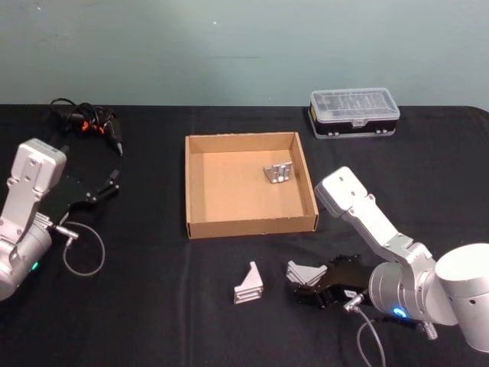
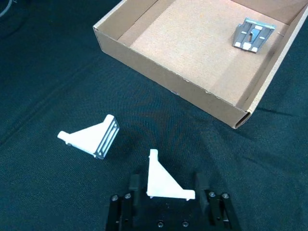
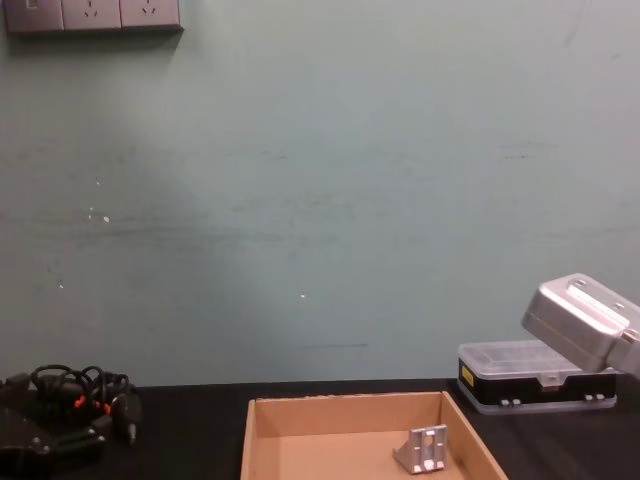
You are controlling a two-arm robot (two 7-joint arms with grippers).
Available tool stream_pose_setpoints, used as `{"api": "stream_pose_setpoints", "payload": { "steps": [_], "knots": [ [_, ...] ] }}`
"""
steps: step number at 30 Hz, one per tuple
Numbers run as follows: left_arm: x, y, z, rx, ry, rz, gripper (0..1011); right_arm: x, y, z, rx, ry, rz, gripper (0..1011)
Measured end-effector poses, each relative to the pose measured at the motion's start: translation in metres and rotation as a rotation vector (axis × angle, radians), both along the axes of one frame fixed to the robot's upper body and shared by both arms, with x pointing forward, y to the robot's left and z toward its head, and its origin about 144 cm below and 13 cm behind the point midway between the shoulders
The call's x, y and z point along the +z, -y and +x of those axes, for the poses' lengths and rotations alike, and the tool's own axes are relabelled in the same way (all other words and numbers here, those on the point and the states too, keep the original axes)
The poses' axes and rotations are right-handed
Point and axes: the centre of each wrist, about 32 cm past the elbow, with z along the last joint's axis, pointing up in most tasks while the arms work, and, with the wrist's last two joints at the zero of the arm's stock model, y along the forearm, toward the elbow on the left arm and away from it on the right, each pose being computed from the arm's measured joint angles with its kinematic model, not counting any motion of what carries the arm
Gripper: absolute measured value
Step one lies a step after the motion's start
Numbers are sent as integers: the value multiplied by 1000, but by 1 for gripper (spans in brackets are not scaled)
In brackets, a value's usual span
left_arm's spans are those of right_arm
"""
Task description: Use one hand to pick up the angle iron from the table and place it into the box.
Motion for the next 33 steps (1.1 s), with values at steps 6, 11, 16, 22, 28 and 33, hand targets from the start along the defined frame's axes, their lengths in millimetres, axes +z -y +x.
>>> {"api": "stream_pose_setpoints", "payload": {
  "steps": [6,11,16,22,28,33],
  "knots": [
    [0,0,0,0,0,0,1011,0,0,0,1,1,0,551],
    [0,0,0,0,0,0,1011,0,0,0,1,1,1,544],
    [0,0,0,0,0,0,1011,0,0,0,2,1,1,544],
    [0,0,0,0,0,0,1011,11,1,-1,20,44,28,544],
    [0,0,0,0,0,0,1011,27,2,6,28,88,53,544],
    [0,0,0,0,0,0,1012,39,-3,20,32,120,79,544]
  ]
}}
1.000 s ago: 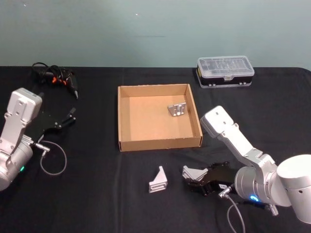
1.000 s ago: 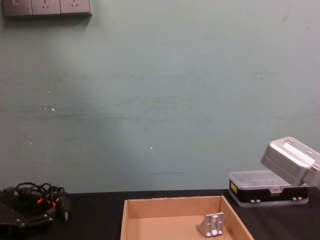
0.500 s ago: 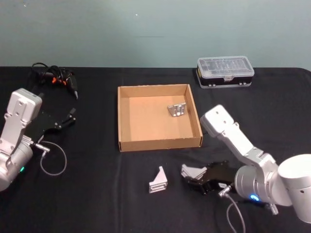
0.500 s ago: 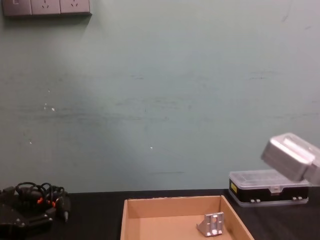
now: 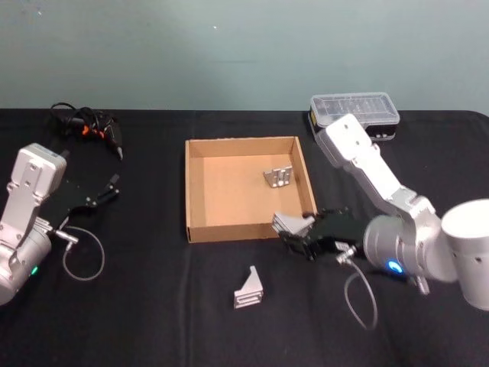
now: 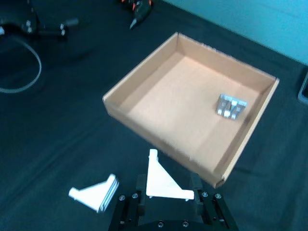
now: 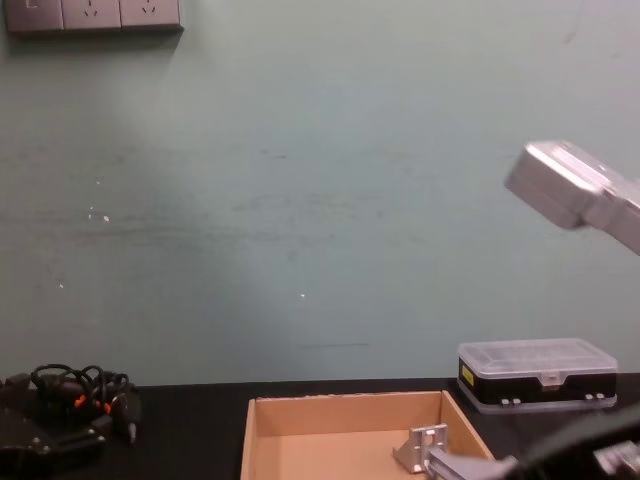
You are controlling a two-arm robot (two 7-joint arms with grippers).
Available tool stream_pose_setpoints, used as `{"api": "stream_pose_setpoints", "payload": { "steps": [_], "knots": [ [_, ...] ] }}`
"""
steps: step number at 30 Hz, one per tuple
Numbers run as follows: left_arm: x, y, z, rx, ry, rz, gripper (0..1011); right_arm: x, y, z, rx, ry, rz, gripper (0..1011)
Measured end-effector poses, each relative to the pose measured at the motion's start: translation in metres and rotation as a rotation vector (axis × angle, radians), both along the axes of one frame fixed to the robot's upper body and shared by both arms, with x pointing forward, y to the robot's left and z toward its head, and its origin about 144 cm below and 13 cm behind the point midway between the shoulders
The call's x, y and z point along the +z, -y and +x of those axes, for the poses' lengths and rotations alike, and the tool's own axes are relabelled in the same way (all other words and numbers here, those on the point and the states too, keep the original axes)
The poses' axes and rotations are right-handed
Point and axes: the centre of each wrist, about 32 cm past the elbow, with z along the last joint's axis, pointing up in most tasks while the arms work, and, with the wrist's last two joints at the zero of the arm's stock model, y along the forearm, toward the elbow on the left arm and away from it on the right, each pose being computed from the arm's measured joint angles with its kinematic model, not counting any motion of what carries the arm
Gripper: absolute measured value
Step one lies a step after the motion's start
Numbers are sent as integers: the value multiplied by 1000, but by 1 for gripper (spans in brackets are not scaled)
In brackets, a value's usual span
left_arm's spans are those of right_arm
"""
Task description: Use one hand to pick up the angle iron from the table and place it into the box.
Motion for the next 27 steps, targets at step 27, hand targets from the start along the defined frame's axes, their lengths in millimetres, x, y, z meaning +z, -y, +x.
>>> {"api": "stream_pose_setpoints", "payload": {
  "steps": [27],
  "knots": [
    [0,0,0,0,0,0,1011,-7,-51,113,53,-26,-39,544]
  ]
}}
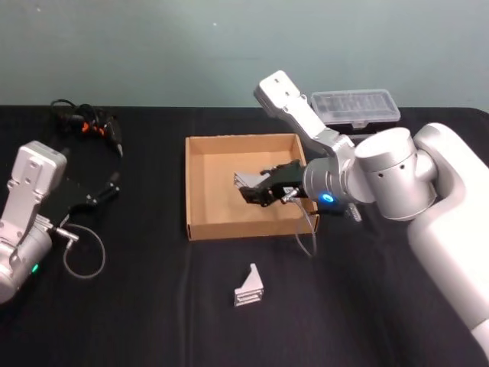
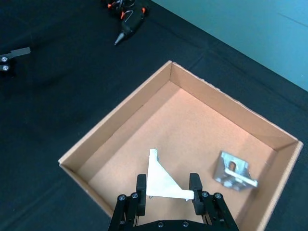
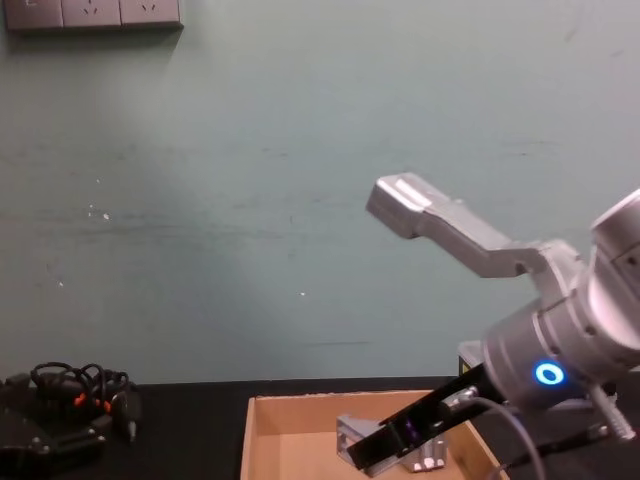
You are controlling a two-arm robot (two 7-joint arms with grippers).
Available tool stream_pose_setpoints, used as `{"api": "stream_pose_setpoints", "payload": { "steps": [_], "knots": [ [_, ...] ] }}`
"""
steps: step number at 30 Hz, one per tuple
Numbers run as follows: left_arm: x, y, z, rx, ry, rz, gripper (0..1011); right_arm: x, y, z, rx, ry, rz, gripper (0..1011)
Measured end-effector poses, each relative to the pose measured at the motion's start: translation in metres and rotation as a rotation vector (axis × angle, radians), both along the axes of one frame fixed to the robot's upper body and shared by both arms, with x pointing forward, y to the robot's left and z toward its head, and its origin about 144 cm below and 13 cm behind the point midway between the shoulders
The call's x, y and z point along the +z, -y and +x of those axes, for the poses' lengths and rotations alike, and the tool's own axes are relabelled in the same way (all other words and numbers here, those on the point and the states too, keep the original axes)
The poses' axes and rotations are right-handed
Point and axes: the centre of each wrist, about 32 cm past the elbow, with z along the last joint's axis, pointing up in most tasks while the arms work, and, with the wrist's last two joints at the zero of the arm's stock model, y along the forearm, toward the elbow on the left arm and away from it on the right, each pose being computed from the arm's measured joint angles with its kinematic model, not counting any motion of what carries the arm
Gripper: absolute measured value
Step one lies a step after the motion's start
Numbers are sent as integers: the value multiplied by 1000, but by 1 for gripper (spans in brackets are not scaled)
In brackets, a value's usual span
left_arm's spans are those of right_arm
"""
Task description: Use one hand to pick up the angle iron from the table and place it into the box.
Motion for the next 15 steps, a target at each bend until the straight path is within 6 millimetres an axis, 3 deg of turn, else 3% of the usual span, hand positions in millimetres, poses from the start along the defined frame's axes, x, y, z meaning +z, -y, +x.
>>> {"api": "stream_pose_setpoints", "payload": {
  "steps": [15],
  "knots": [
    [0,0,0,0,0,0,1011,-20,-14,21,-28,-17,-21,544]
  ]
}}
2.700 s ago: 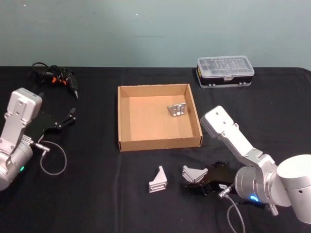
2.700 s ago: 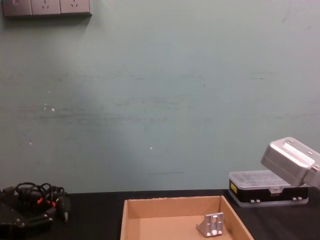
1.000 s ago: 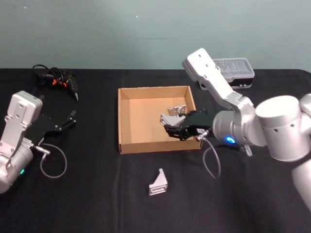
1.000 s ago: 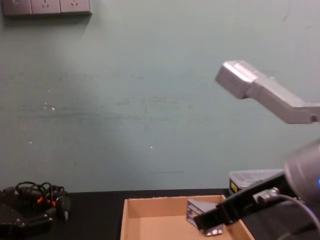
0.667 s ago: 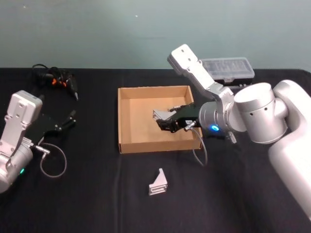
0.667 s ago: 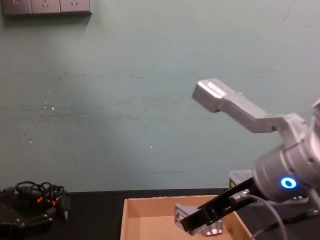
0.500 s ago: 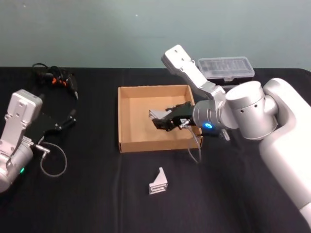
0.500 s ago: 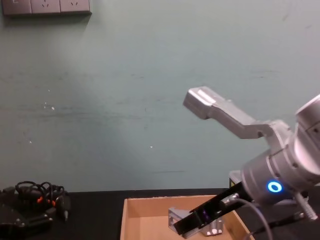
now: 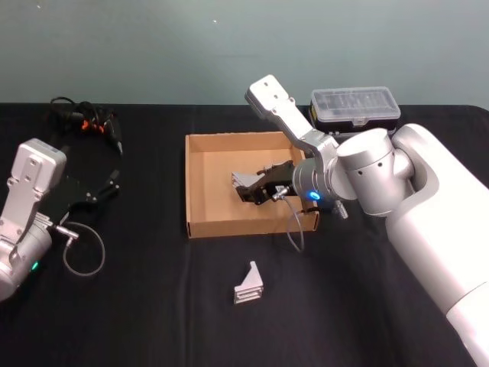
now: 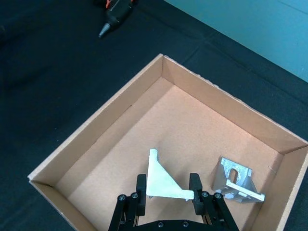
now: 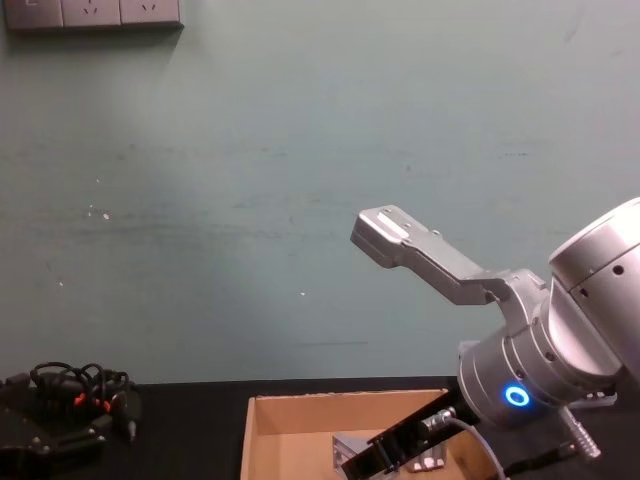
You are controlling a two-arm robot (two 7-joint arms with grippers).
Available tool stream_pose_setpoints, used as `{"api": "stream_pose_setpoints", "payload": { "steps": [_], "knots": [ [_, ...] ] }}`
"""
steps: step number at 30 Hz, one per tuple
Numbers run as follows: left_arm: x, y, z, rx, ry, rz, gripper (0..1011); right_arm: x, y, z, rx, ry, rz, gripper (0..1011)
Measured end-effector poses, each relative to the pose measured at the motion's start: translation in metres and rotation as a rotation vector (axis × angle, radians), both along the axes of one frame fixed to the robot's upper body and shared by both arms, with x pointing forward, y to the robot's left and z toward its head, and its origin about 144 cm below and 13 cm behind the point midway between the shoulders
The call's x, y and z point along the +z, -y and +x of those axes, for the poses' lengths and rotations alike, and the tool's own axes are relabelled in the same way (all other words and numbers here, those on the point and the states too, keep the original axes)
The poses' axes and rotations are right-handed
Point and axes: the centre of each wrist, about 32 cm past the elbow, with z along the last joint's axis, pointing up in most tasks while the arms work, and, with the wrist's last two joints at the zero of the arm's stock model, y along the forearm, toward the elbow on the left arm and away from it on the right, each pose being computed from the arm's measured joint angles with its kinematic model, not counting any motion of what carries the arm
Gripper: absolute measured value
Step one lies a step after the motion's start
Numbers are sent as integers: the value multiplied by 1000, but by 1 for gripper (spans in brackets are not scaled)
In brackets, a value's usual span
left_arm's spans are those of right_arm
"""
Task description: Use one hand to pick up the angle iron from the table and place it into the box.
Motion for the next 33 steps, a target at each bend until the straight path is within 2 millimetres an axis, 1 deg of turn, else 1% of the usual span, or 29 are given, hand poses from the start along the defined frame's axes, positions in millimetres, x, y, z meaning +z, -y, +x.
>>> {"api": "stream_pose_setpoints", "payload": {
  "steps": [8,17,18,20,26,27,28,30,33],
  "knots": [
    [0,0,0,0,0,0,1012,-6,0,5,-15,-11,1,544],
    [0,0,0,0,0,0,1011,-6,0,5,-15,-10,1,548],
    [0,0,0,0,0,0,1012,-6,0,5,-15,-10,1,585],
    [0,0,0,0,0,0,1011,-6,0,5,-15,-10,0,622],
    [0,0,0,0,0,0,1012,-6,0,5,-15,-10,0,812],
    [0,0,0,0,0,0,1012,-6,0,5,-15,-10,0,827],
    [0,0,0,0,0,0,1011,-6,0,5,-15,-10,0,879],
    [0,0,0,0,0,0,1011,-6,0,5,-15,-10,0,917],
    [0,0,0,0,0,0,1011,-6,0,5,-15,-11,0,1002]
  ]
}}
